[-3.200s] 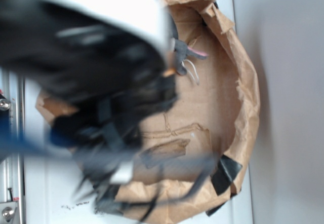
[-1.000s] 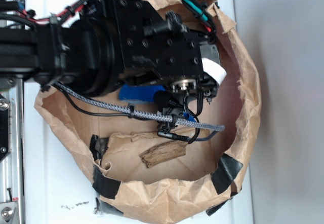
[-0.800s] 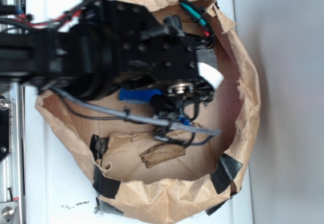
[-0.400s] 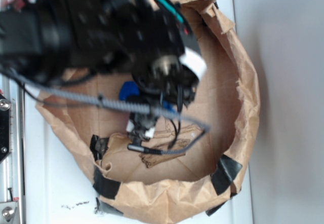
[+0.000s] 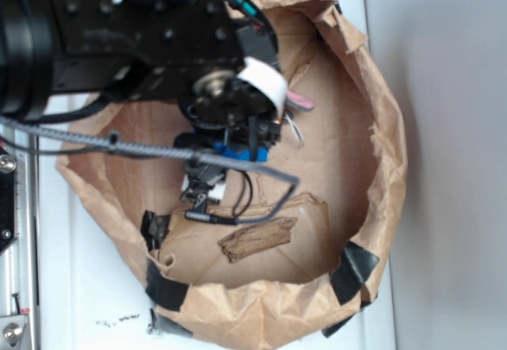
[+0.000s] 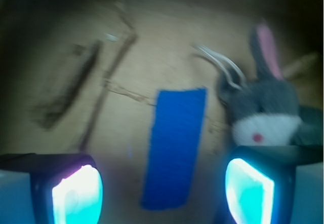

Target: Grab the blue sponge.

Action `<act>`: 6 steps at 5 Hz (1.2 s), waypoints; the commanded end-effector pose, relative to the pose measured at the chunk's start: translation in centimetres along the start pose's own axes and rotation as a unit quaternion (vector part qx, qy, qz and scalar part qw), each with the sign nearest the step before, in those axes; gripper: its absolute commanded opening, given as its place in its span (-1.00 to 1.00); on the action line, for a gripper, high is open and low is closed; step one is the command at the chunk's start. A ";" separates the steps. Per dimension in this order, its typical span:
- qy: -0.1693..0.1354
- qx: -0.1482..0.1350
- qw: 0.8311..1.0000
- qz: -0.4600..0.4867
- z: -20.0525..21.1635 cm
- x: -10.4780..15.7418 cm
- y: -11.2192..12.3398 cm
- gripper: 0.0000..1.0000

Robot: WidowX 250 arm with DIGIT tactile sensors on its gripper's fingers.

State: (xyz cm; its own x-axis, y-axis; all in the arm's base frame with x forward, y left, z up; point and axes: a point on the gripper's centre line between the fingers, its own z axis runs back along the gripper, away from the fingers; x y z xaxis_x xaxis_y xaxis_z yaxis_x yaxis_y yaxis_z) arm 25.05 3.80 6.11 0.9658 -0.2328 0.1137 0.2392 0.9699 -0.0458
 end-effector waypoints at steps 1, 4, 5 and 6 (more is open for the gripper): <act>-0.027 0.033 0.999 0.009 -0.9 0.8 0.2 1.00; -0.014 0.083 0.995 0.044 -3.6 1.7 0.3 -1.00; -0.021 0.089 0.994 0.052 -3.6 1.7 0.5 -1.00; -0.027 0.088 0.994 0.051 -2.7 1.9 0.4 -1.00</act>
State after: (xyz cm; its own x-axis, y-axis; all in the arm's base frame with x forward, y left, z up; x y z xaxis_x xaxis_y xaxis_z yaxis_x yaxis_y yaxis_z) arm 26.23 3.93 2.03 0.9883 -0.1035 0.1122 0.0913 0.9899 0.1086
